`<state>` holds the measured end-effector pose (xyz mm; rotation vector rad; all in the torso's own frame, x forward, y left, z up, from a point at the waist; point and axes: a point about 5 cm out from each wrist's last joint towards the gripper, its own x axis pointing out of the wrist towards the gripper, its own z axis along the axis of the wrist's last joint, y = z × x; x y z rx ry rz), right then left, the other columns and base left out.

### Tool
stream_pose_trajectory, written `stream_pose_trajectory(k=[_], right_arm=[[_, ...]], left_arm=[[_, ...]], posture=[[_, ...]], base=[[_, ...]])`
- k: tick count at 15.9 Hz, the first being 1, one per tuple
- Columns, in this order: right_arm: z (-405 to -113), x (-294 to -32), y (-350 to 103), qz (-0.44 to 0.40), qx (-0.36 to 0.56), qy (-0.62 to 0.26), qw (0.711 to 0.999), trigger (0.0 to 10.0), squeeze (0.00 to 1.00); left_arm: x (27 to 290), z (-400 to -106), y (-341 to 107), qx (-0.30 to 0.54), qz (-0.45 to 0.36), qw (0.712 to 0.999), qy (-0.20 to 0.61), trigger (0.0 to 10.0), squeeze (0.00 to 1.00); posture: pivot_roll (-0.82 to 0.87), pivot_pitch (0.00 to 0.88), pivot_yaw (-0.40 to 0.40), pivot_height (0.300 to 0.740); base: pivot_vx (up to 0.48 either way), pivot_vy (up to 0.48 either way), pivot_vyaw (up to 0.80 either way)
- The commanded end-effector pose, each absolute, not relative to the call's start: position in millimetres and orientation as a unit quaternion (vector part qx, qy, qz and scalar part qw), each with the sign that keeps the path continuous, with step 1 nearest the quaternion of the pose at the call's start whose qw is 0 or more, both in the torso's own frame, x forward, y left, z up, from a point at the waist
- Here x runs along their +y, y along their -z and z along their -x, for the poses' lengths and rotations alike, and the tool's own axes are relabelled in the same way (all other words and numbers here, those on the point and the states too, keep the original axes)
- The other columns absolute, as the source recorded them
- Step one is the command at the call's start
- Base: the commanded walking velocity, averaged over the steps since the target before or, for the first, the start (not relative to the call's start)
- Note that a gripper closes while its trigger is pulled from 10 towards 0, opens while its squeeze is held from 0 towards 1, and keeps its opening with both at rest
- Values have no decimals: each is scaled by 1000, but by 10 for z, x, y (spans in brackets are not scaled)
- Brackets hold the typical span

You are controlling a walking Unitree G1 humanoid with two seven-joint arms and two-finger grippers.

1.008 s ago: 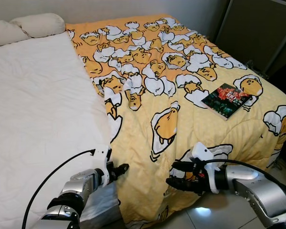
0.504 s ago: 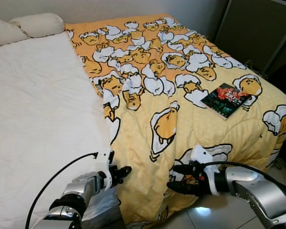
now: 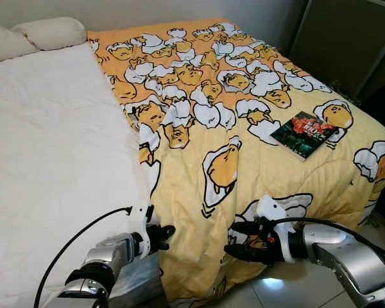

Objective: Clean up the room

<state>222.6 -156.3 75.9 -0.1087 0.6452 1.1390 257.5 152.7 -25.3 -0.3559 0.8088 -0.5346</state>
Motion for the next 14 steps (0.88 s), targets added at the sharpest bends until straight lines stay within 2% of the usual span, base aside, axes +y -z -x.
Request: stream_pose_trajectory(k=[1, 6, 11, 14], right_arm=[[-2230, -1595, -766, 60, 299, -528, 792, 10000, 0], [-2194, -1554, -759, 59, 296, -535, 789, 10000, 0], [-2113, -1520, -739, 51, 289, -534, 793, 10000, 0], [-2076, -1537, -721, 50, 290, -530, 795, 10000, 0]], left_arm=[[1522, -2572, 241, 380, 175, 870, 262, 0, 0], [1594, -2412, 309, 382, 170, 868, 266, 0, 0], [1707, -2018, 318, 393, 146, 859, 294, 0, 0], [1693, -1892, 257, 398, 134, 856, 302, 0, 0]], posture=[[-149, 0, 6, 740], [-112, 0, -5, 740], [-82, 0, 19, 740], [-87, 2, 35, 740]], base=[[0, 0, 0], [0, 0, 0], [0, 0, 0], [0, 0, 0]])
